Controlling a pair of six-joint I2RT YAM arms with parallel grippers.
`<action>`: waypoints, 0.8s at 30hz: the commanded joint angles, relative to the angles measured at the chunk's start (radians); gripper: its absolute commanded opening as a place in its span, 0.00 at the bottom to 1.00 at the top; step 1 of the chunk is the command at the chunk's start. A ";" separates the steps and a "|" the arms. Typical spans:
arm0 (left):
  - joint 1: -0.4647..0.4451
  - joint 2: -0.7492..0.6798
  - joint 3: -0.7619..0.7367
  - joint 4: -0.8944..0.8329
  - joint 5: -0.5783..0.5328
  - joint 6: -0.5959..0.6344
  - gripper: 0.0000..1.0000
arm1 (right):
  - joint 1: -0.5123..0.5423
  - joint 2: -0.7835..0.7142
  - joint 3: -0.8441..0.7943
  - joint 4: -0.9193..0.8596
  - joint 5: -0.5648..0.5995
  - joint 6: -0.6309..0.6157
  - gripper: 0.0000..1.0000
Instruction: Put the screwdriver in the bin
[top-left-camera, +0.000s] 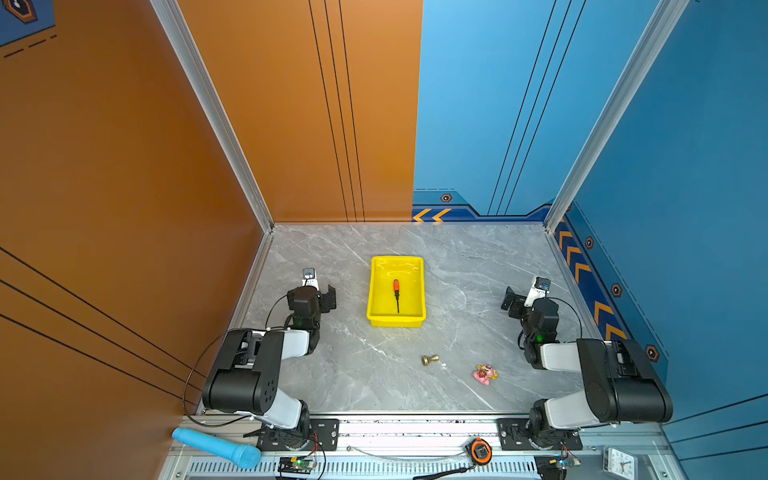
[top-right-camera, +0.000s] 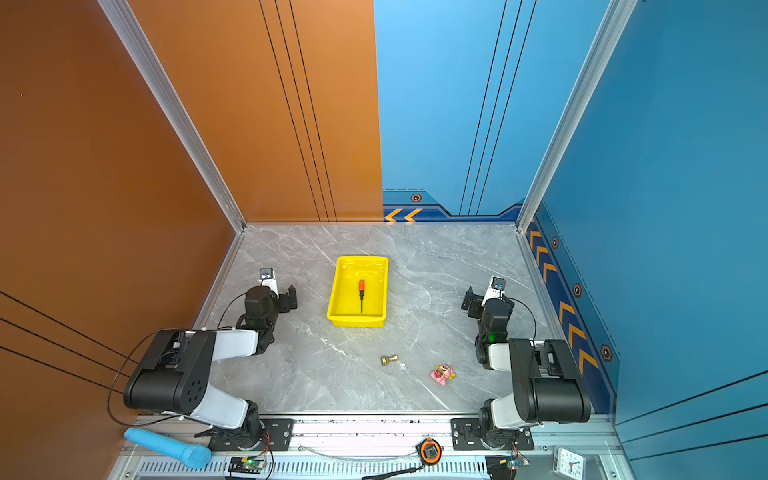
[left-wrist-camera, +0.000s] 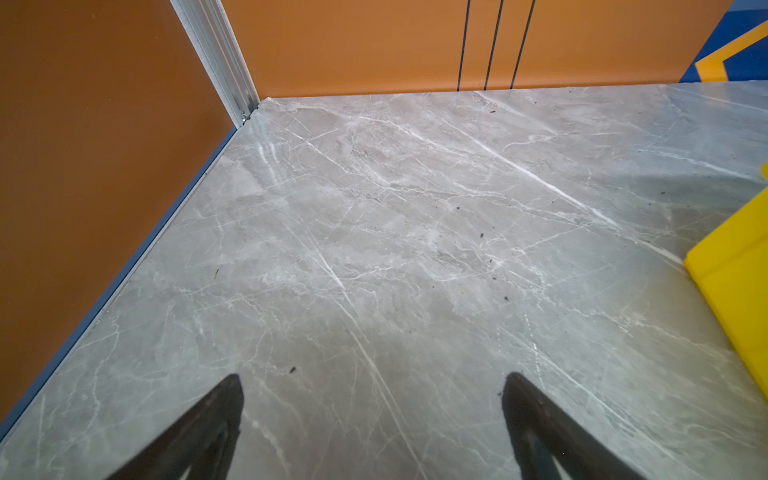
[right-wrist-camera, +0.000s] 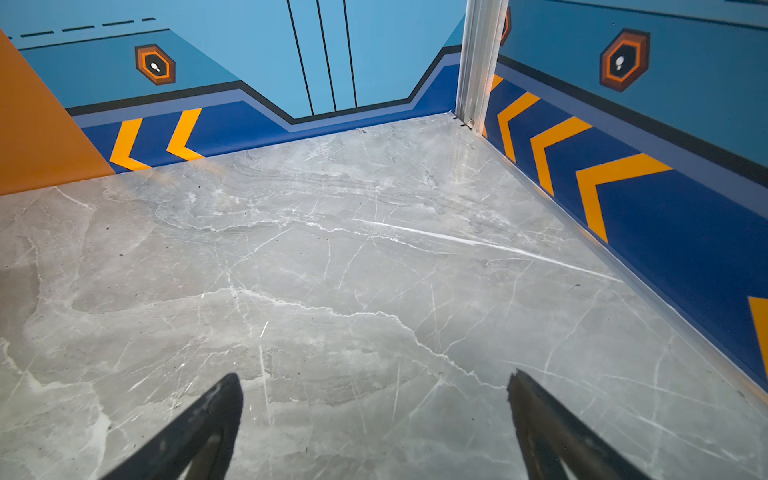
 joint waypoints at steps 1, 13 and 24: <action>0.014 0.031 -0.028 0.101 0.053 0.021 0.98 | 0.005 0.043 0.020 0.066 -0.006 0.003 1.00; 0.014 0.031 -0.032 0.109 0.053 0.024 0.98 | 0.091 0.058 0.084 -0.038 0.170 -0.050 1.00; 0.015 0.032 -0.031 0.110 0.053 0.024 0.98 | 0.085 0.059 0.084 -0.039 0.154 -0.047 1.00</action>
